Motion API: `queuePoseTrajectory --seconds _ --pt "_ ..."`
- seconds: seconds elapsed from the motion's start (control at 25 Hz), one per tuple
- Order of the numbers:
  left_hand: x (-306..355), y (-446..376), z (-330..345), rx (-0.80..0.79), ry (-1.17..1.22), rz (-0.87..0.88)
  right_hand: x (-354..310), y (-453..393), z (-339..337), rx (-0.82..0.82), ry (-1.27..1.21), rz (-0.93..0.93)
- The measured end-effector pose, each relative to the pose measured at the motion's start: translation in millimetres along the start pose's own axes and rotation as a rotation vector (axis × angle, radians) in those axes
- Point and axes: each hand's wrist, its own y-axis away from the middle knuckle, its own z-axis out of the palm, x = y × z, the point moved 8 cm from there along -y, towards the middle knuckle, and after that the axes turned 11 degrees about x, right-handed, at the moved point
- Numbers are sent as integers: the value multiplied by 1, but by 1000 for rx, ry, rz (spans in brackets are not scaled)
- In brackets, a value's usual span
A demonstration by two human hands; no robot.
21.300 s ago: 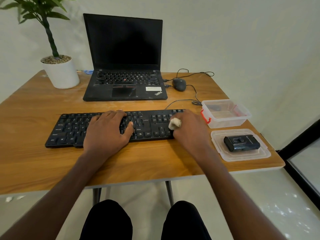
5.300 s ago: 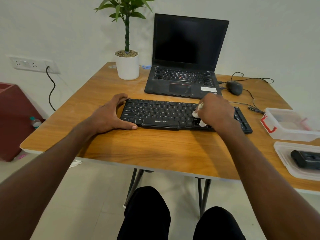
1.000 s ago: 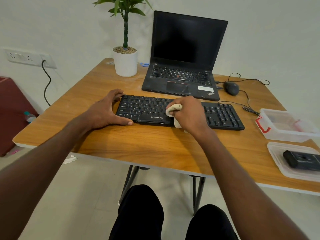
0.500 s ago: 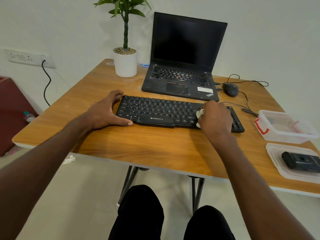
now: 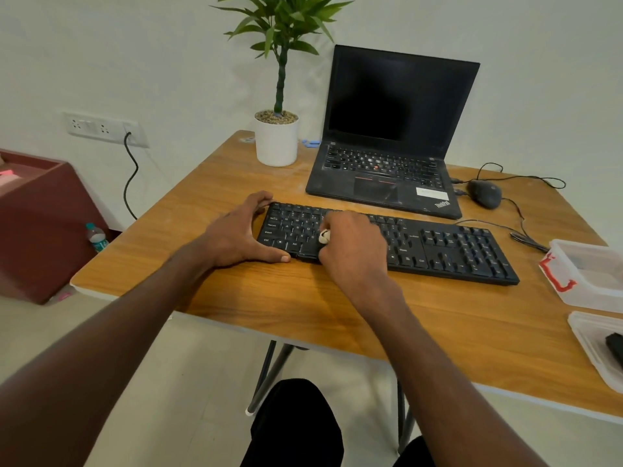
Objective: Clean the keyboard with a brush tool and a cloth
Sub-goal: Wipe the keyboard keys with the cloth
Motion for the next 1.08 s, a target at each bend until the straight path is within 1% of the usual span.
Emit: queuePoseTrajectory --seconds 0.12,0.24,0.32,0.36,0.44,0.52,0.56,0.6,0.72,0.76,0.88,1.08 --pt "1 -1 0 11 -25 8 -31 -12 20 -55 -162 -65" --pt "-2 -1 -1 12 -43 -4 -55 -18 30 -102 -502 -31" --pt "-4 0 0 5 -30 -1 -61 -18 35 -133 -553 -24" --pt "-4 0 0 1 -34 6 -61 -17 35 -153 -509 -46" --pt "-1 0 -1 -1 -38 21 -52 -18 33 -171 -278 -105" --pt "2 0 -1 0 -36 17 -31 -21 25 -158 -49 -56" --pt "2 1 -1 0 -44 14 -22 -23 23 -136 -4 -10" --pt "1 1 -1 1 -47 11 -21 -24 22 -120 -19 18" --pt "2 1 -1 1 -21 12 -35 -21 33 -157 -288 59" --pt "3 1 -1 -6 -18 7 -36 -19 35 -162 -309 73" --pt "0 3 -1 -1 -16 -9 -11 -13 26 -109 -164 86" --pt "0 1 -2 -20 -29 -30 64 1 -10 -43 51 257"
